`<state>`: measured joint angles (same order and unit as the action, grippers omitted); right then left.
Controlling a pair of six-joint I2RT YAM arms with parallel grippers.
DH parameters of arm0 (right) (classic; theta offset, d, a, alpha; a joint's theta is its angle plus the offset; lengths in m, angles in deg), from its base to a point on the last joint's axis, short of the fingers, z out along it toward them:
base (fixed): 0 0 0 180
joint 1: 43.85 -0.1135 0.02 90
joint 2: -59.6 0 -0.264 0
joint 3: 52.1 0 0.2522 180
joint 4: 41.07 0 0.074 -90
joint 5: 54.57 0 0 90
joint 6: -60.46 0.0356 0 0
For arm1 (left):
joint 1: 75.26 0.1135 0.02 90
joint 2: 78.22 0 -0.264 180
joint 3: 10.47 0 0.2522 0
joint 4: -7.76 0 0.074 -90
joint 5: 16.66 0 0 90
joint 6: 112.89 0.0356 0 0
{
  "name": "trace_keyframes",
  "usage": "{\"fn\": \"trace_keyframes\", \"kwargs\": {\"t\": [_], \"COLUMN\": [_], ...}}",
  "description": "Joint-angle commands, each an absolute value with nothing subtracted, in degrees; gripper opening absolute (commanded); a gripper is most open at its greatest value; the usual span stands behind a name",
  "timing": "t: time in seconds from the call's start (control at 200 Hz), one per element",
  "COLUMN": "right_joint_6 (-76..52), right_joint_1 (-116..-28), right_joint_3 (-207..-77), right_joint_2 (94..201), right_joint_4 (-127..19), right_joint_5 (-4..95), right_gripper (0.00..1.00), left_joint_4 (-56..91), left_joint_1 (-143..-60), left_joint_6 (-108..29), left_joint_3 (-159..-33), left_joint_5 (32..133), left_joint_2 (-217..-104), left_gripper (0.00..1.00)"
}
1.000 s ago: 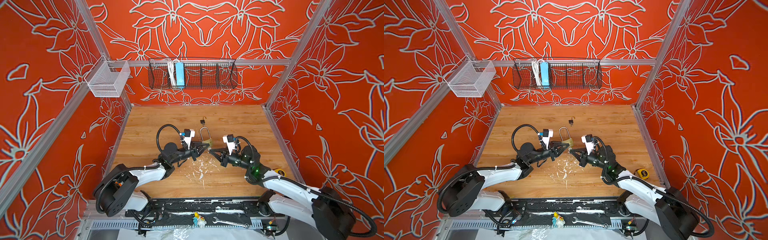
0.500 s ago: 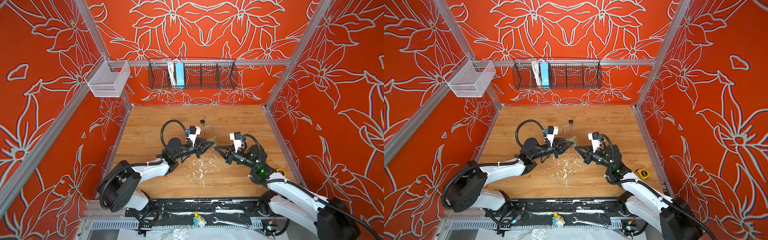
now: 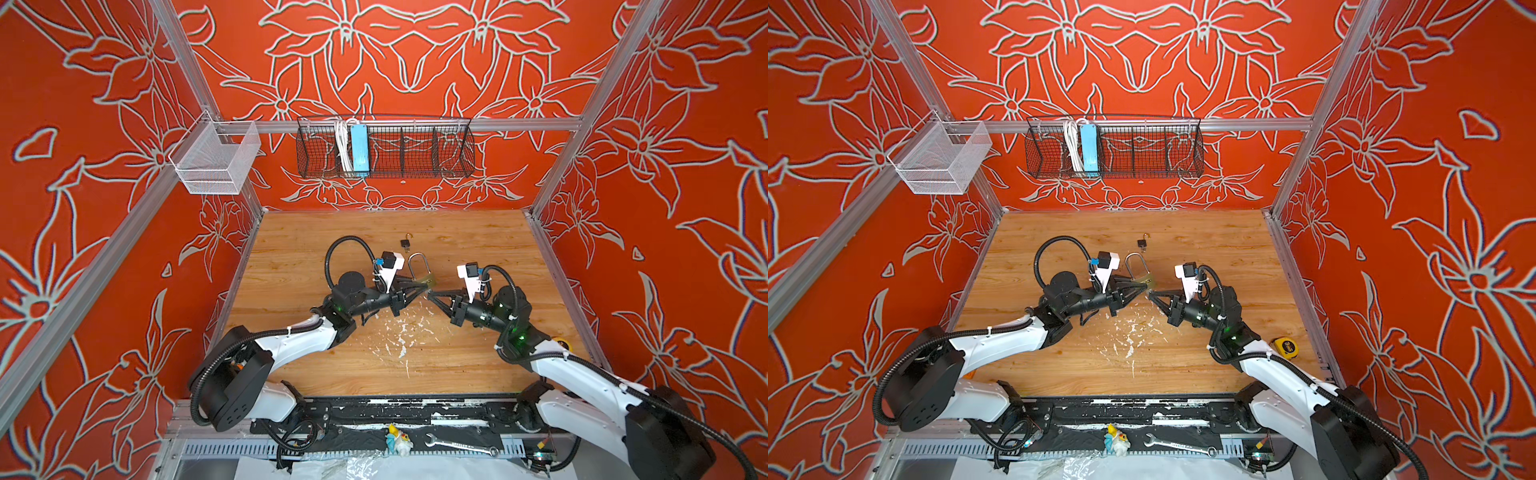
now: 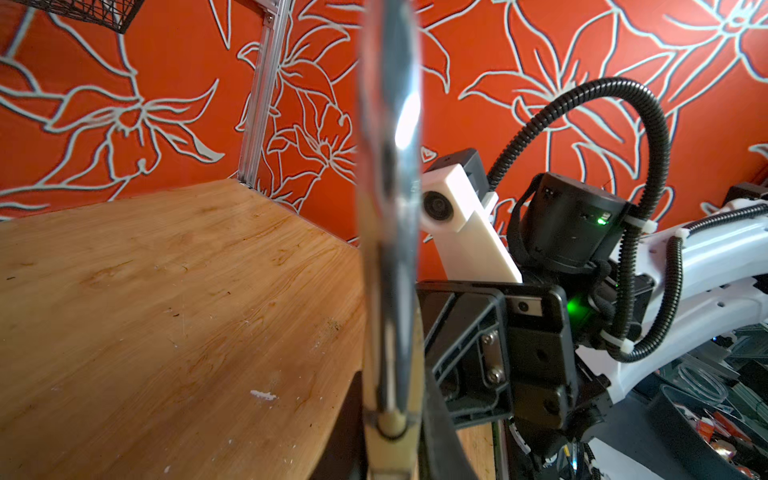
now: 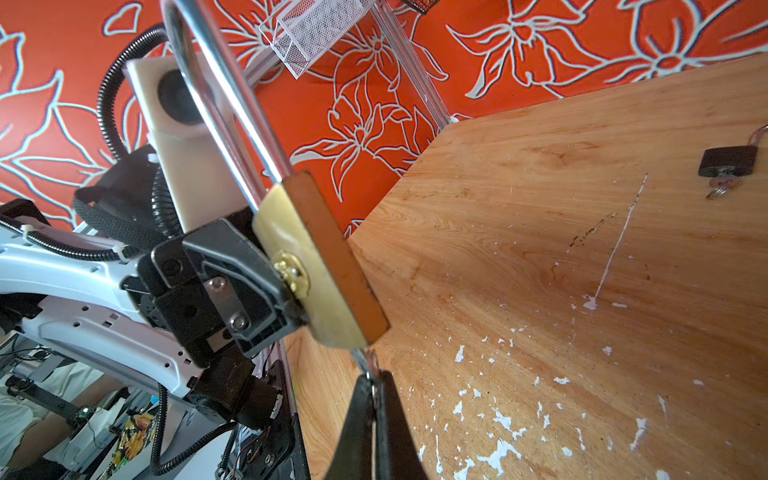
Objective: Unlock with the key
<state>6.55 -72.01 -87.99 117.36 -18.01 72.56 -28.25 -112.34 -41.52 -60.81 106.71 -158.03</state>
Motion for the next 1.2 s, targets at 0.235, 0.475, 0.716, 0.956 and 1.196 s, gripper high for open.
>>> {"fn": "trace_keyframes", "kwargs": {"t": [0.235, 0.475, 0.716, 0.956, 1.196], "right_joint_6": [8.1, 6.3, 4.9, 6.1, 5.9], "right_joint_1": [-72.2, -71.3, -69.9, -68.7, -68.3], "right_joint_3": [-93.2, -93.5, -91.9, -90.0, -89.3], "right_joint_2": [115.8, 110.5, 105.7, 106.3, 106.0], "right_joint_4": [-2.6, -6.9, -11.1, -8.9, -9.1], "right_joint_5": [71.5, 69.1, 66.1, 65.1, 64.1], "right_gripper": [0.00, 0.00, 0.00, 0.00, 0.37], "left_joint_4": [-14.5, -8.3, 3.7, 12.1, 6.3], "left_joint_1": [-115.8, -116.3, -116.6, -116.5, -116.1], "left_joint_6": [-39.4, -36.6, -29.3, -24.7, -29.4], "left_joint_3": [-61.3, -64.9, -69.9, -73.2, -71.1], "left_joint_5": [113.5, 114.2, 116.1, 118.7, 117.4], "left_joint_2": [-162.2, -164.5, -166.3, -167.1, -166.4], "left_gripper": [0.00, 0.00, 0.00, 0.00, 0.00]}}
